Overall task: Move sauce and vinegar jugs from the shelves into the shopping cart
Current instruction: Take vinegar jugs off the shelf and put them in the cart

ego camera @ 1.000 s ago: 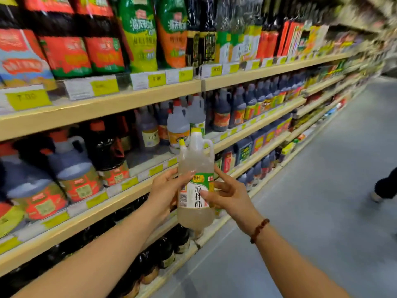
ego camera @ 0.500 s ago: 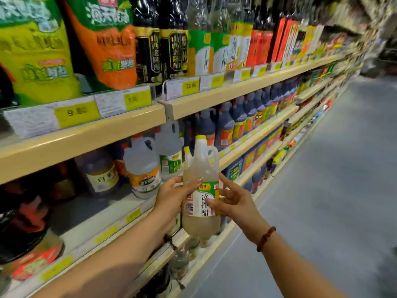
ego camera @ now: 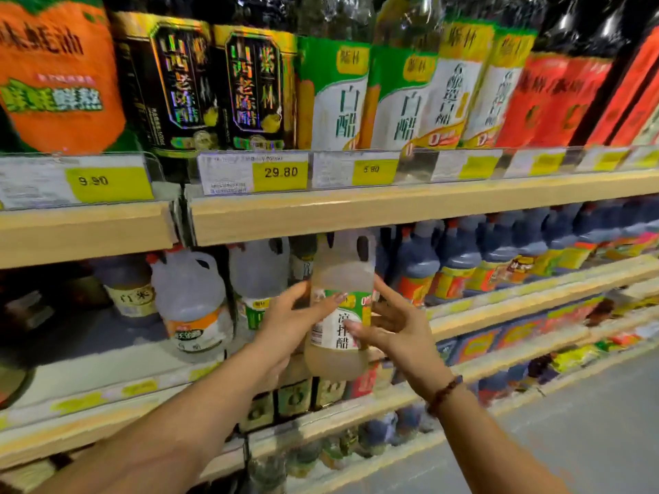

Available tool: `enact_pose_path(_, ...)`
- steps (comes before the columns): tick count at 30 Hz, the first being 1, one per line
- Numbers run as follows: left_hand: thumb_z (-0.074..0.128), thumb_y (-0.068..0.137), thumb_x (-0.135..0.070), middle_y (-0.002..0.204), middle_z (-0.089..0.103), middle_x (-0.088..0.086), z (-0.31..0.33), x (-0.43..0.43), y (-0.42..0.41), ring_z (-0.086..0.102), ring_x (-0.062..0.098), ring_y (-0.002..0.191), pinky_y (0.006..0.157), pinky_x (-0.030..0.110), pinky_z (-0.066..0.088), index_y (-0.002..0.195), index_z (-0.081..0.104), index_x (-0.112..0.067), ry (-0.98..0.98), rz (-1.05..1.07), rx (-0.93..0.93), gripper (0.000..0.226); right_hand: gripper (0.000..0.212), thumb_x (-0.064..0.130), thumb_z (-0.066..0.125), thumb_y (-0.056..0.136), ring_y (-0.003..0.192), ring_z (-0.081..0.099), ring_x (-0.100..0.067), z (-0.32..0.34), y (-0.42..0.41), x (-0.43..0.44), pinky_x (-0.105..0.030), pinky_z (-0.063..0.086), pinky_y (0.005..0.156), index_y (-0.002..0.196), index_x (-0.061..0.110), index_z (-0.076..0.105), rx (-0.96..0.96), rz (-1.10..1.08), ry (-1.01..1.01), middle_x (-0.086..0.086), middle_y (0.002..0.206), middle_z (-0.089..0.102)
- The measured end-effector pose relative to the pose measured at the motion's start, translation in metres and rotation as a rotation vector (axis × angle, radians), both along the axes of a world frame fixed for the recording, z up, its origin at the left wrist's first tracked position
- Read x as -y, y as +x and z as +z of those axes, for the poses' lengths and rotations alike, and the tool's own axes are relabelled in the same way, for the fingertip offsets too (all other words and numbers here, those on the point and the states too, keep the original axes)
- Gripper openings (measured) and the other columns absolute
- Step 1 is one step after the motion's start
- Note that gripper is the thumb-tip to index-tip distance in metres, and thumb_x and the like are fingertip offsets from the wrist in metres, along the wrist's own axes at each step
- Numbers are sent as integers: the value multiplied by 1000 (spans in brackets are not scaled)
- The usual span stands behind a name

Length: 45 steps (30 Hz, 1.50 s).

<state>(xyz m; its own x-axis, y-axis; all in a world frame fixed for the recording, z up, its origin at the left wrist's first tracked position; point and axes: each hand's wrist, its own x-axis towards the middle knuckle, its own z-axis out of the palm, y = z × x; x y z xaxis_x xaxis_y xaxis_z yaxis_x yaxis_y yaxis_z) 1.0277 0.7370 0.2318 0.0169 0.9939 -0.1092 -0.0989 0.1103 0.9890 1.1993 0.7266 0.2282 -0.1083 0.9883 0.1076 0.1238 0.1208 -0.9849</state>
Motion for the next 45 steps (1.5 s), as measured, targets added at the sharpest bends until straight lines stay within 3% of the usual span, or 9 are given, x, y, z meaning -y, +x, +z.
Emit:
enact_pose_path(5,83,54,-58,95,75,6,10,-27,3,69,23,93,82,41,55,96,69,-12,-21,136,-105,63,62,3,80,67,84,65,9,17,10,-46,-16,55,75,98,46,48,106,93,115,22,88,67)
enact_pose_path(10,83,68,-25,95,74,10,19,-34,8,69,23,95,91,41,53,97,68,2,25,269,-67,42,52,8,80,71,92,66,3,15,13,-69,-20,55,81,117,13,57,125,187,146,11,103,67)
enact_pose_path(15,83,68,-20,95,74,2,14,-31,8,69,19,96,88,34,54,97,71,-14,137,305,-124,32,57,5,75,76,97,61,12,1,5,-72,-20,54,86,125,15,48,105,213,186,14,110,61)
enact_pose_path(18,81,71,-17,92,70,21,4,-27,9,66,13,84,88,35,54,101,67,-3,248,360,-164,35,71,11,76,76,111,60,-1,-8,1,-73,-24,54,89,138,15,42,104,207,213,9,121,62)
enact_pose_path(22,81,63,-48,88,69,26,-15,-25,10,67,32,85,81,54,52,87,66,-5,256,411,-238,51,66,6,75,76,110,58,5,-21,-4,-71,-18,51,88,124,40,45,97,184,235,17,117,60)
enact_pose_path(25,81,68,-36,89,73,12,-17,-26,13,69,27,92,85,50,53,86,67,-12,245,407,-261,33,66,6,74,77,108,57,9,-25,-5,-69,-15,50,88,117,49,43,101,159,258,25,114,58)
enact_pose_path(29,79,73,-13,89,68,21,-30,-22,16,63,21,87,85,51,52,72,55,-17,213,441,-241,25,62,5,74,77,102,57,15,-30,-8,-62,-7,48,80,116,43,44,84,162,272,27,111,57)
enact_pose_path(40,77,68,-41,92,66,23,-44,-23,13,59,20,86,84,54,51,74,52,-21,247,416,-299,32,50,13,74,79,98,60,7,-36,-16,-63,-19,53,83,106,48,50,113,89,320,24,103,62)
enact_pose_path(45,76,76,-20,89,67,17,-43,-21,13,59,17,84,81,43,54,76,53,-13,231,399,-320,25,40,15,74,79,97,56,14,-40,-18,-63,-5,44,79,110,31,54,129,106,334,19,104,61)
